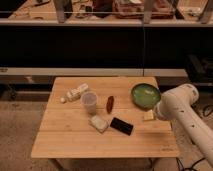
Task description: Place the white sponge in the ceramic bowl
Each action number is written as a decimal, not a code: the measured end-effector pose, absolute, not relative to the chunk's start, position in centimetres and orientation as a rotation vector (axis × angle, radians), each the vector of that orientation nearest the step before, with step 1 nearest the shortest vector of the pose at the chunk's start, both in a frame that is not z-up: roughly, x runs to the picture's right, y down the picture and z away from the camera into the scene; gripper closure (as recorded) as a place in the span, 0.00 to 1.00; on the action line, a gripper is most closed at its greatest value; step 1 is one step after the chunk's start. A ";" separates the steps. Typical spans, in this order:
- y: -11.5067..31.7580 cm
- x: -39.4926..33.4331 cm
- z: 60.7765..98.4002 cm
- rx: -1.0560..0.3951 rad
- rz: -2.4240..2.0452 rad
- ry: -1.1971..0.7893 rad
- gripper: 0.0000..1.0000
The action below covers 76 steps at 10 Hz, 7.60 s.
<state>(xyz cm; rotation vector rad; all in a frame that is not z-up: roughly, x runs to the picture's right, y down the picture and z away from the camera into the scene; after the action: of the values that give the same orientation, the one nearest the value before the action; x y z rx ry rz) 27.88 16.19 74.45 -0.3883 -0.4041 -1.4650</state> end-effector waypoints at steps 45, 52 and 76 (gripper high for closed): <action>15.9 0.7 70.2 0.619 -2.171 -0.272 0.20; 19.5 -1.5 76.3 0.583 -2.120 -0.302 0.20; 21.3 -2.4 84.4 0.576 -2.176 -0.170 0.59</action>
<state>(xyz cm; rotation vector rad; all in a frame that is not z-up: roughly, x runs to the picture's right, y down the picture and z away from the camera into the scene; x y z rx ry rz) -2.40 21.33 84.41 0.5758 -0.1701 -2.1759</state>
